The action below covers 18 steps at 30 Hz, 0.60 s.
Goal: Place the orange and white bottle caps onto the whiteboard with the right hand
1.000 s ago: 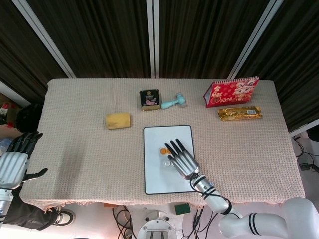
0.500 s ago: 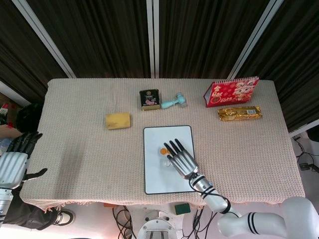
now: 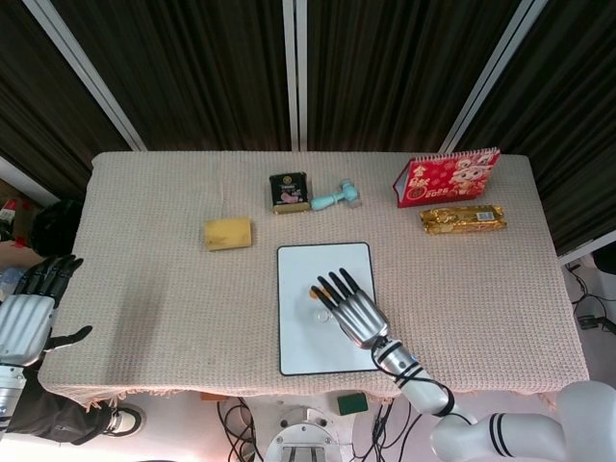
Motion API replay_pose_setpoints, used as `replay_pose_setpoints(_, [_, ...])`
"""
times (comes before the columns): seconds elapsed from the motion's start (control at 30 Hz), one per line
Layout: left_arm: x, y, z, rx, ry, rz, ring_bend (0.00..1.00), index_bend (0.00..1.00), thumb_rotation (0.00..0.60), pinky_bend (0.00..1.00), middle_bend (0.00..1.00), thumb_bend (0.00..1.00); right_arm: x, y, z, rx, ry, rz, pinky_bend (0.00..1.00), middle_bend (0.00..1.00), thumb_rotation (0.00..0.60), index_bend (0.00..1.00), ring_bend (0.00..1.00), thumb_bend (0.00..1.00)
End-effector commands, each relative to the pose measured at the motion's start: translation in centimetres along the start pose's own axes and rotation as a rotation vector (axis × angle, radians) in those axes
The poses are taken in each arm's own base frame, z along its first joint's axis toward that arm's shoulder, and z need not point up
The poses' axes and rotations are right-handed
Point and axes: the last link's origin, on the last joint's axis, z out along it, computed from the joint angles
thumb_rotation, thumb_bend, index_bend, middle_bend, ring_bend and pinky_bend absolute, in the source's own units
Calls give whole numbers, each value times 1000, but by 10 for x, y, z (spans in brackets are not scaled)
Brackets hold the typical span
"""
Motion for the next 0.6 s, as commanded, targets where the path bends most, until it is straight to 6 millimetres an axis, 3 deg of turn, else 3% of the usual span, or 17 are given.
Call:
replay_pose_setpoints(0.03, [0,0,0,0,3,-1,0,89,575,115,68,86,16,17,-30,-24,79,42,0,0,600,0,0,318])
replay_pose_setpoints(0.17, [2,0,-1,-2,11,-1,0,89,573,115,68,86,22,58,-72,-72,156,74,0,0,600,0,0,315])
replay_pose_setpoints(0.3, [3,3,-3,-9,19,0,0,89,577,114,68,86,16,118,-131,-336,146,18,0,0,600,0,0,301])
replay_pose_setpoints(0.5, [3,7,-6,-17,24,6,0,89,575,115,68,86,14,160,-200,-599,125,87,0,0,600,0,0,300])
replay_pose_setpoints(0.6, [2,8,-6,-20,22,9,0,89,575,114,68,86,17,170,-215,-652,143,65,0,0,600,0,0,300])
